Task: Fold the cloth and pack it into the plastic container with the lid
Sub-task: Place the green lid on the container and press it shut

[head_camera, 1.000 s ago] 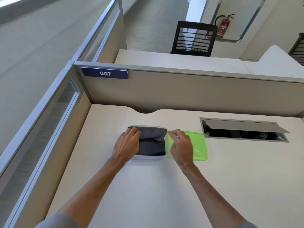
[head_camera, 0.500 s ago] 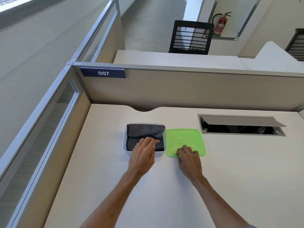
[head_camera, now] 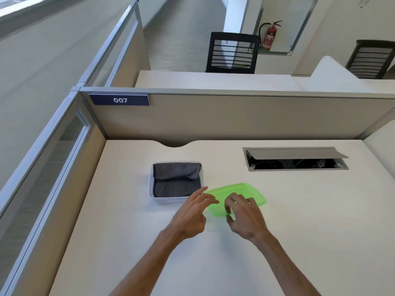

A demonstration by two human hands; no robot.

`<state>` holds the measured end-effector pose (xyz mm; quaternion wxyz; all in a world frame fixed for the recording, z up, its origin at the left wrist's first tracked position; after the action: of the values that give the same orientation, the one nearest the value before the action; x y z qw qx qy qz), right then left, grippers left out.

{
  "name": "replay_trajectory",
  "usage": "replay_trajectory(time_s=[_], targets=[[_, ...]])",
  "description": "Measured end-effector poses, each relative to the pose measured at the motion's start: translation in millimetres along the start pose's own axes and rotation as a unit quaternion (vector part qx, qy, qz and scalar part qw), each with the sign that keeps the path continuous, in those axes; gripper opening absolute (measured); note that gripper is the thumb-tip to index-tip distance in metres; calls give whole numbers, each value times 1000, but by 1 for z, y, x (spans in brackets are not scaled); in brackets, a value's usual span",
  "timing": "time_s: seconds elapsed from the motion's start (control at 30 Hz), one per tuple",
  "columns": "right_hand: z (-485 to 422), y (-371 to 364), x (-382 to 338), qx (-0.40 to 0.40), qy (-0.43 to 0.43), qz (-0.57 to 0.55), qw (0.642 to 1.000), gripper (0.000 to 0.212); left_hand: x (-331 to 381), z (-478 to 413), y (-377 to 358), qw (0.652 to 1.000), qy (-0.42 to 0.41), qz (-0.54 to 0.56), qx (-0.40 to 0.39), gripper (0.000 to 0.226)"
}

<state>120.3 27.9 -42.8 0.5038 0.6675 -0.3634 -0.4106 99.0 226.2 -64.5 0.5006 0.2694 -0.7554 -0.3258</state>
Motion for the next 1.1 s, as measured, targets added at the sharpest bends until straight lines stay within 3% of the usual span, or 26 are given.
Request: replay_trajectory(time_s=[0.13, 0.27, 0.37, 0.5, 0.6, 0.67, 0.77, 0.87, 1.1], targets=[[-5, 32, -7, 28, 8, -8, 1000, 27, 1, 12, 1, 993, 89, 66, -42, 60], [-23, 66, -33, 62, 31, -41, 997, 31, -4, 12, 26, 971, 180, 152, 34, 31], [-42, 82, -52, 86, 27, -104, 990, 29, -6, 9, 51, 925, 235, 283, 94, 11], [-60, 89, -54, 183, -23, -199, 962, 47, -28, 15, 87, 877, 272, 373, 133, 18], [-61, 77, -39, 275, -130, -280, 911, 57, -48, 20, 111, 849, 289, 414, 154, 25], [-61, 55, -32, 250, -232, -372, 863, 52, -66, 23, 126, 831, 312, 429, 170, 30], [-57, 16, -28, 105, -345, -460, 811, 29, -88, 22, 136, 824, 344, 416, 174, 30], [-61, -9, -34, 42, -350, -459, 815, 18, -103, 17, 137, 826, 370, 385, 178, 25], [-89, -32, -49, 64, -362, -399, 840, 11, -127, -7, 126, 879, 389, 169, 218, 49]])
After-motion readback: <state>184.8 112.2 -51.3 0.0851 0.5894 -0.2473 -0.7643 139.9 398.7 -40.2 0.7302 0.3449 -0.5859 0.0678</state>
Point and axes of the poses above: each hand's wrist, its own z-axis away from the middle knuckle, its own y-axis out of the back of the hand, x = y × z, the point moved 4 cm from there along -z, towards the middle knuckle, and after that the axes turned 14 degrees about x, right-handed, at the moved point
